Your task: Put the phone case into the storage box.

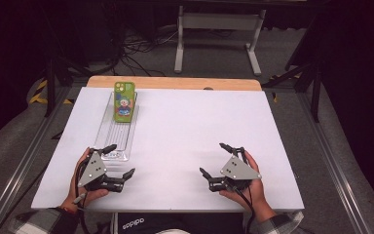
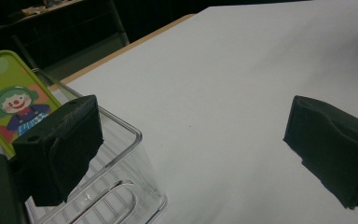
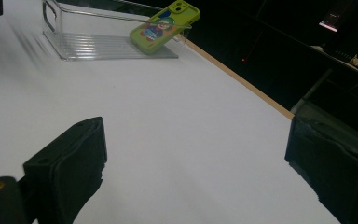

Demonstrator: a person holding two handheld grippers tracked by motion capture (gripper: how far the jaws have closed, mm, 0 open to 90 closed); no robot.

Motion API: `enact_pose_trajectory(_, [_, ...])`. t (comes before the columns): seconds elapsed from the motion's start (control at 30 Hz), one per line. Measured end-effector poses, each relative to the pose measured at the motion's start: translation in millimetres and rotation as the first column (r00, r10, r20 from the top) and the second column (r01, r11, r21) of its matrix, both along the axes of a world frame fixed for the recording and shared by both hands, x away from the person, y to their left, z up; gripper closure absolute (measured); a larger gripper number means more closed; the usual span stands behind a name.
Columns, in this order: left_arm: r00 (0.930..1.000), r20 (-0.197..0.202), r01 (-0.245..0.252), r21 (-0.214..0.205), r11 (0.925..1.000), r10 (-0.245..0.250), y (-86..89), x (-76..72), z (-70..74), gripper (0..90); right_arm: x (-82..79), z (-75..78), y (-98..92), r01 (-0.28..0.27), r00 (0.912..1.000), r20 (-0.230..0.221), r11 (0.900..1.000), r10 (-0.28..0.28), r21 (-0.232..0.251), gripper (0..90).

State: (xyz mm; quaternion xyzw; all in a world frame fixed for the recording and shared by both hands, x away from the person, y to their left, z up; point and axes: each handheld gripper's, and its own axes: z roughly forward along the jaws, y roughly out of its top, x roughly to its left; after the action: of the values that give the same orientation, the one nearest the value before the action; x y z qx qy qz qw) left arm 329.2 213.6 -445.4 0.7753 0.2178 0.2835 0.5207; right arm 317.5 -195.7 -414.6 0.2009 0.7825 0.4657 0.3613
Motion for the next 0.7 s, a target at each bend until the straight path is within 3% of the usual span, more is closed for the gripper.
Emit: enact_pose_trajectory(0.7, [0.9998,0.019,0.006,0.023,0.9997,-0.006,-4.1,-1.7,0.7,4.8,-2.2,-0.4,-0.6,0.001,1.0000,0.007,0.9998,-0.001,-0.019,6.2])
